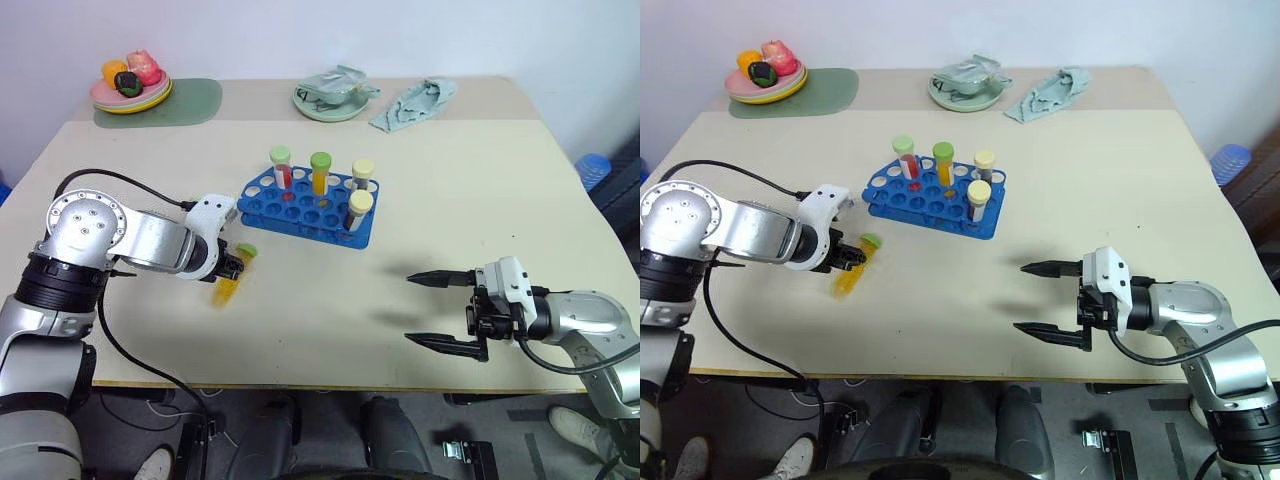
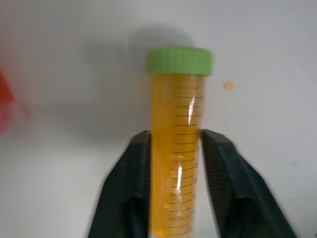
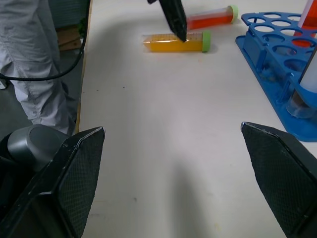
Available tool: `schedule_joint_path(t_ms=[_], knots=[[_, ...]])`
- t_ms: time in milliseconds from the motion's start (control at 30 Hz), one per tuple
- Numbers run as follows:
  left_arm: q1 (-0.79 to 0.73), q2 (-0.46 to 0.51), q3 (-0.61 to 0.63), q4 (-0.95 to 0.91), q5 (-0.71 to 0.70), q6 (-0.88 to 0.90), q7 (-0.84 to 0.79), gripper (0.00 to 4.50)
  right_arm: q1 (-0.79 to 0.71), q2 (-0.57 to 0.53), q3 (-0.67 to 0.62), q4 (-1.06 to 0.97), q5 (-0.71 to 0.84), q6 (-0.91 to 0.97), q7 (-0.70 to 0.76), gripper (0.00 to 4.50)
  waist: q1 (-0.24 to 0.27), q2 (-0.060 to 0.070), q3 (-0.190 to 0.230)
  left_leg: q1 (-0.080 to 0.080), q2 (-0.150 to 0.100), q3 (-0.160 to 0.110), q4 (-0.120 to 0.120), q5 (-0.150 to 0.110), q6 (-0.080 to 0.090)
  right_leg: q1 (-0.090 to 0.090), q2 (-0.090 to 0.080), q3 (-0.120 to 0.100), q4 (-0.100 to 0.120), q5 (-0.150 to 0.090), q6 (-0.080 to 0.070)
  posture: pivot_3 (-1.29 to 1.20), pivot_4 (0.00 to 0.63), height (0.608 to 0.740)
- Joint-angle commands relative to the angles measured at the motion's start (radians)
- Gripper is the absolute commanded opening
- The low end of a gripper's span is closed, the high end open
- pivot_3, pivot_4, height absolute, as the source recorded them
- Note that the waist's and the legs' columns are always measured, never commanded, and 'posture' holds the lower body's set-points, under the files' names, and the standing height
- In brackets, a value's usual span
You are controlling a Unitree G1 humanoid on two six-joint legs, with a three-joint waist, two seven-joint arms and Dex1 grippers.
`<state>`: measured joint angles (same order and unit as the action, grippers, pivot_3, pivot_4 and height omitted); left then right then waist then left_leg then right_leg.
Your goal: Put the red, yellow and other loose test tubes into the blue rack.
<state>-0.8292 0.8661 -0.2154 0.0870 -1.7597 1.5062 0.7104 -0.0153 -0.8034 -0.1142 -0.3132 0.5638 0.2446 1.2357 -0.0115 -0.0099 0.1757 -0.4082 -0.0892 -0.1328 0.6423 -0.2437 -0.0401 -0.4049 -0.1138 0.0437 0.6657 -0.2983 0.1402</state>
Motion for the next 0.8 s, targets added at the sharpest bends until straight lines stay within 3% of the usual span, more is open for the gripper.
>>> schedule_joint_path(t_ms=[33,133,167,433,800], knots=[[0.012,0.017,-0.01,-0.018,-0.032,-0.023,0.018,1.42,-0.014,0.005,0.003,-0.026,0.01,-0.012,0.005,4.5,0.0,0.0,0.0,0.0,0.0,0.0,0.0,0.0,0.0,0.0,0.0,0.0,0.0,0.0,0.0,0.0,0.15,0.74],[0.023,0.023,-0.013,-0.045,-0.067,-0.057,0.039,0.64,-0.023,0.007,0.011,-0.023,0.007,-0.013,0.003,4.5,0.0,0.0,0.0,0.0,0.0,0.0,0.001,0.0,0.0,0.0,0.0,0.0,0.0,0.0,0.0,0.0,0.15,0.74],[0.026,0.029,-0.016,-0.048,-0.082,-0.07,0.049,0.17,-0.026,0.007,0.014,-0.022,0.008,-0.011,0.002,4.5,0.0,0.0,0.0,0.0,0.0,0.0,0.001,0.0,0.0,0.0,0.0,0.0,0.0,0.0,0.0,0.0,0.15,0.74],[0.058,0.067,-0.049,-0.08,-0.144,-0.134,0.096,0.17,-0.056,0.01,0.031,-0.002,0.005,-0.011,0.006,4.5,0.0,-0.001,0.0,0.0,0.0,0.0,0.001,0.0,0.0,0.0,0.0,0.0,0.0,0.0,0.0,0.0,0.15,0.74],[0.027,0.039,-0.029,-0.179,0.1,-0.056,-0.197,0.17,-0.07,0.007,0.036,-0.016,0.011,0.005,-0.004,4.5,0.0,-0.001,0.0,-0.001,0.0,0.0,0.002,0.0,0.0,0.0,0.0,0.0,0.0,0.0,0.0,0.0,0.15,0.74]])
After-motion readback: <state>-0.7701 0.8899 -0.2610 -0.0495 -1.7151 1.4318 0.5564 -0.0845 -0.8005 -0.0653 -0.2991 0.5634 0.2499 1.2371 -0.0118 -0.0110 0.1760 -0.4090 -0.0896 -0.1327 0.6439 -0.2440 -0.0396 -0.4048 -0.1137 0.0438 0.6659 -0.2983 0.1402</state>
